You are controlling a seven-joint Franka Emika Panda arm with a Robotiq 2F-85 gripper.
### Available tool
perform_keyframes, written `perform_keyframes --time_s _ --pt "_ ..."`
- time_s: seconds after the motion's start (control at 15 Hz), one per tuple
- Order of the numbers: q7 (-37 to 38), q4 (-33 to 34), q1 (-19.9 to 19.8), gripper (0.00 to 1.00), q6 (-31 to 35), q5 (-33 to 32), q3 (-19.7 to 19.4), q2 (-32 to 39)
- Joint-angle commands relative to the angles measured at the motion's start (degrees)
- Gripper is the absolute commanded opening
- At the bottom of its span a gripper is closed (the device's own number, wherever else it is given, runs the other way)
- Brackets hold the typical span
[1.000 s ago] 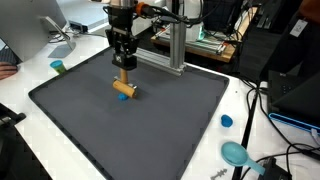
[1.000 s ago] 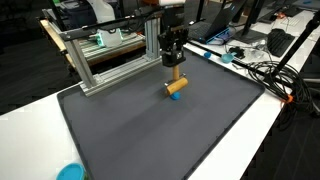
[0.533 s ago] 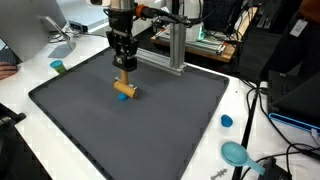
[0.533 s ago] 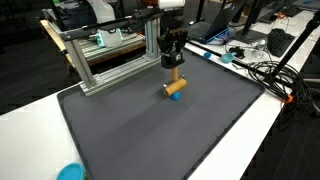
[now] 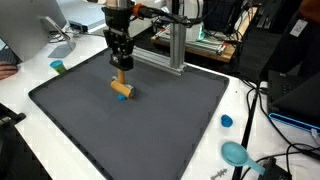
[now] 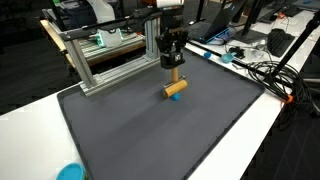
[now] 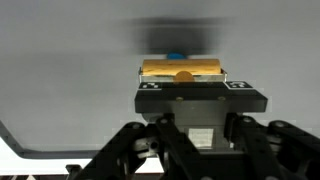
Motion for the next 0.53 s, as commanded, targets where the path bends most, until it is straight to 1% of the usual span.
perform_keyframes --time_s 0.0,0.47 --pt "1.6 0.7 -0.3 0.22 1.0 -0.5 -0.7 -1.3" --pt "6.5 1.7 0.7 0.22 0.6 -3.7 -1.8 1.1"
